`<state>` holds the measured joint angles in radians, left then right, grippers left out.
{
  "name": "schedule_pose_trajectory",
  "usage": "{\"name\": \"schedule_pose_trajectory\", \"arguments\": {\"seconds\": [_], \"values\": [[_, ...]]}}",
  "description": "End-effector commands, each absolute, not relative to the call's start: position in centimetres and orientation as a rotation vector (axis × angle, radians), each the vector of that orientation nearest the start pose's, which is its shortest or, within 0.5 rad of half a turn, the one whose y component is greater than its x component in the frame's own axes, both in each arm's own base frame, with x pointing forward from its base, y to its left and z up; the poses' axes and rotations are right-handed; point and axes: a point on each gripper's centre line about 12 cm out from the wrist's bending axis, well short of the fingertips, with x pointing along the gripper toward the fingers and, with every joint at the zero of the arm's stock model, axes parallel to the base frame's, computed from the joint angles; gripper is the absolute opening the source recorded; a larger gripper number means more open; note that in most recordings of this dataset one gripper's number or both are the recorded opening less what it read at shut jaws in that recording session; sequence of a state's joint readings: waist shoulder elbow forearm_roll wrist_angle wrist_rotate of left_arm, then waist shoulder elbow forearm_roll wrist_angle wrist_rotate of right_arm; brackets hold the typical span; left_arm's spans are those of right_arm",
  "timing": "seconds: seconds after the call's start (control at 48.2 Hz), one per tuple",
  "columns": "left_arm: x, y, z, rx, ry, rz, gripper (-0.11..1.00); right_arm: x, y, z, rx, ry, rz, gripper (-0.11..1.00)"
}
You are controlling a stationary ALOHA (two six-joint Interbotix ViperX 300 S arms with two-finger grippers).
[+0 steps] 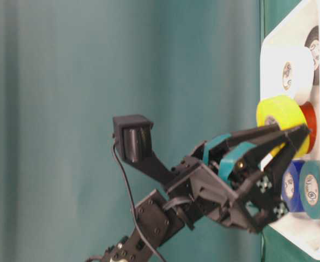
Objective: Put the tape into the white case with the left arm.
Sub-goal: 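Carry the yellow tape with the left gripper into the tray center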
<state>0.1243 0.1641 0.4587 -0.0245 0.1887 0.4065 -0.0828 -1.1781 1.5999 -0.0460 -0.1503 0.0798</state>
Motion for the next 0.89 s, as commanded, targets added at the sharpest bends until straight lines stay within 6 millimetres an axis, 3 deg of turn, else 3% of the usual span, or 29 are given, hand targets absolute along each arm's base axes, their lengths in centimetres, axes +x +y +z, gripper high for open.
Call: {"name": "schedule_pose_trajectory", "arguments": {"seconds": [0.0,0.685,0.726,0.872], "values": [[43.9,6.1,16.7,0.318,0.776,-0.023,0.26,13.5,-1.0,14.7,0.043,0.253,-0.08,-0.09],[43.5,6.8,15.8,0.31,0.801,-0.012,0.27,13.5,-1.0,14.7,0.043,0.255,-0.08,-0.09],[43.5,6.8,15.9,0.31,0.8,-0.012,0.32,13.5,-1.0,14.7,0.043,0.256,-0.08,-0.09],[43.0,6.7,16.4,0.309,0.791,-0.01,0.75,13.5,-1.0,14.7,0.043,0.255,-0.08,-0.09]]}}
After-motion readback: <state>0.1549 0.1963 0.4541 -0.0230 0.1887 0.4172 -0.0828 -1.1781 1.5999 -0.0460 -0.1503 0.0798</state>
